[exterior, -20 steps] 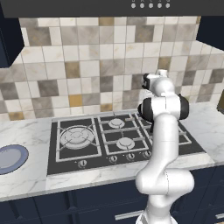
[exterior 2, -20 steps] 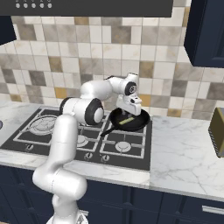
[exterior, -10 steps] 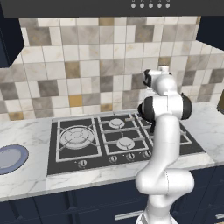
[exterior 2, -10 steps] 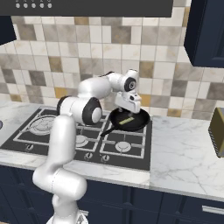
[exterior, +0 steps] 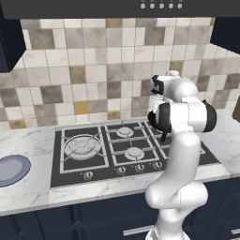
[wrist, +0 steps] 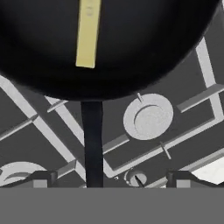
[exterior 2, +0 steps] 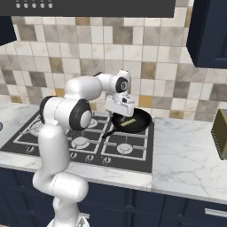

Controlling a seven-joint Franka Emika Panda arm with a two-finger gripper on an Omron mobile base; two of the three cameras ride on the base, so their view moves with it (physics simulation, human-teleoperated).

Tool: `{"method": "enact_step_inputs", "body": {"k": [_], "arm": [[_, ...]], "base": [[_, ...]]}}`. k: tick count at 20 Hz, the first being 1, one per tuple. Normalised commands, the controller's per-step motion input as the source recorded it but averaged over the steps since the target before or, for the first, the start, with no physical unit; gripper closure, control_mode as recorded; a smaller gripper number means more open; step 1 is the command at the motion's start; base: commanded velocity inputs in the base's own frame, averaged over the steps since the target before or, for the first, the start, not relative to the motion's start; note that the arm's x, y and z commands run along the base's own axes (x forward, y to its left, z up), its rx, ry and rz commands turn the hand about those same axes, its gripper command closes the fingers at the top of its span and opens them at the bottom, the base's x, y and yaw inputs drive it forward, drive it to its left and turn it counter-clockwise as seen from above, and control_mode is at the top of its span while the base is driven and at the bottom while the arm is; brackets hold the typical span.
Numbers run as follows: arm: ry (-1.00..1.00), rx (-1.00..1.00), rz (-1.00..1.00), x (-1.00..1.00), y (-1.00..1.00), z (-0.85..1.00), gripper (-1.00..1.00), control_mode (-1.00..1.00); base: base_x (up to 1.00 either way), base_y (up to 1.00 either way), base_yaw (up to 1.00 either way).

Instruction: Pick up the butter stick and place it in the pan. Then turn on the burner for the pan.

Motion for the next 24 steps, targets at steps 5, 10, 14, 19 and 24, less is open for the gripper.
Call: {"method": "enact_step_inputs", "body": {"k": [5, 10, 14, 19, 24], "arm": [[0.00, 0.00, 0.15, -0.81, 0.32, 0.00, -1.00, -1.00], [0.00, 0.00, 0.18, -0.58, 0.33, 0.00, -1.00, -1.00], [0.00, 0.00, 0.21, -0.45, 0.30, 0.00, -1.00, -1.00], [0.01, 0.02, 0.16, -0.16, 0.25, -0.11, -1.00, -1.00], [0.00, 0.13, 0.06, -0.09, 0.13, -0.05, -1.00, -1.00]], "base": [[0.00, 0.00, 0.00], [0.00, 0.00, 0.00], [0.00, 0.00, 0.00], [0.00, 0.00, 0.00], [0.00, 0.00, 0.00]]}}
